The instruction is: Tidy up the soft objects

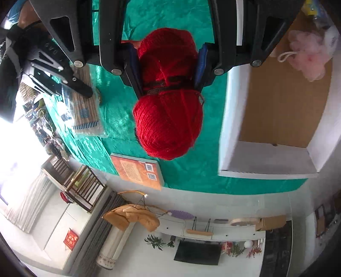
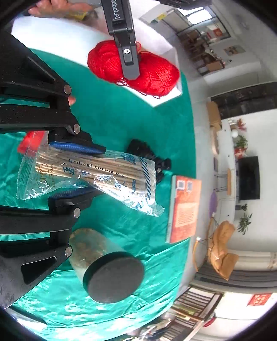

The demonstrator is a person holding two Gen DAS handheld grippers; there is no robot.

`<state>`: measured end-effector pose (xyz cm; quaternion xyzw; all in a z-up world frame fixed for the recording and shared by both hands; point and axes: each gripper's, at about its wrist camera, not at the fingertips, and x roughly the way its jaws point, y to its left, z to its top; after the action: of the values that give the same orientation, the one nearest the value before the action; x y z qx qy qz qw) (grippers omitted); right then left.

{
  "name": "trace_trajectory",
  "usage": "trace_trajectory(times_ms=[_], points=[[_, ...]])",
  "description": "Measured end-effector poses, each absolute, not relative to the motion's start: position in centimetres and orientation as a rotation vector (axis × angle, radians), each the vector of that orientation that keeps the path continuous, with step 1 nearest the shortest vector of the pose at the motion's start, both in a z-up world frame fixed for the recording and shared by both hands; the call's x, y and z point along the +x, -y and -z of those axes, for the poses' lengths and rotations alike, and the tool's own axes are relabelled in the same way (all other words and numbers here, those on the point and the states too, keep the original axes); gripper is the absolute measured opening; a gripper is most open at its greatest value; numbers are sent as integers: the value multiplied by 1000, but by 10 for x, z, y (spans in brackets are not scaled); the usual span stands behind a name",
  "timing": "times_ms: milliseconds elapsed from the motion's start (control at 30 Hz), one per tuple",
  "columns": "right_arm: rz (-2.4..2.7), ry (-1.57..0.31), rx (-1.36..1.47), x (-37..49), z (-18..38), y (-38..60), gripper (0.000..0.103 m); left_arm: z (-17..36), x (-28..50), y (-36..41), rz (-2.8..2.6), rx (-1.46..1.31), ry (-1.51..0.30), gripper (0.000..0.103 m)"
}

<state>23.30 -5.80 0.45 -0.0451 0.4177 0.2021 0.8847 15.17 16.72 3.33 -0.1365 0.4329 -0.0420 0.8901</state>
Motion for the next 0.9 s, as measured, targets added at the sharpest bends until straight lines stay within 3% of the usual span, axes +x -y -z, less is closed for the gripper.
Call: trace_trajectory(times_ms=[200, 267, 333, 367, 400, 633, 733, 900], points=[[-732, -809, -28, 178, -66, -25, 32, -32, 65, -272, -216, -191, -888, 43], [-852, -822, -1, 159, -72, -60, 33, -21, 43, -298, -301, -182, -896, 51], [-979, -855, 52, 144, -70, -91, 44, -8, 27, -312, -371, -177, -894, 93], [-1042, -872, 90, 139, -66, -103, 70, -5, 20, -315, -390, -187, -881, 99], [-1085, -896, 116, 136, -61, -112, 79, -3, 15, -317, -389, -198, -862, 99], [-833, -802, 1, 143, -16, -58, 78, -10, 22, -262, -222, -209, -784, 99], [-574, -762, -66, 152, 18, 11, 78, -14, 27, -204, -47, -206, -780, 99], [-172, -878, -15, 170, 91, 130, 78, 19, 38, -90, 223, -110, -901, 101]])
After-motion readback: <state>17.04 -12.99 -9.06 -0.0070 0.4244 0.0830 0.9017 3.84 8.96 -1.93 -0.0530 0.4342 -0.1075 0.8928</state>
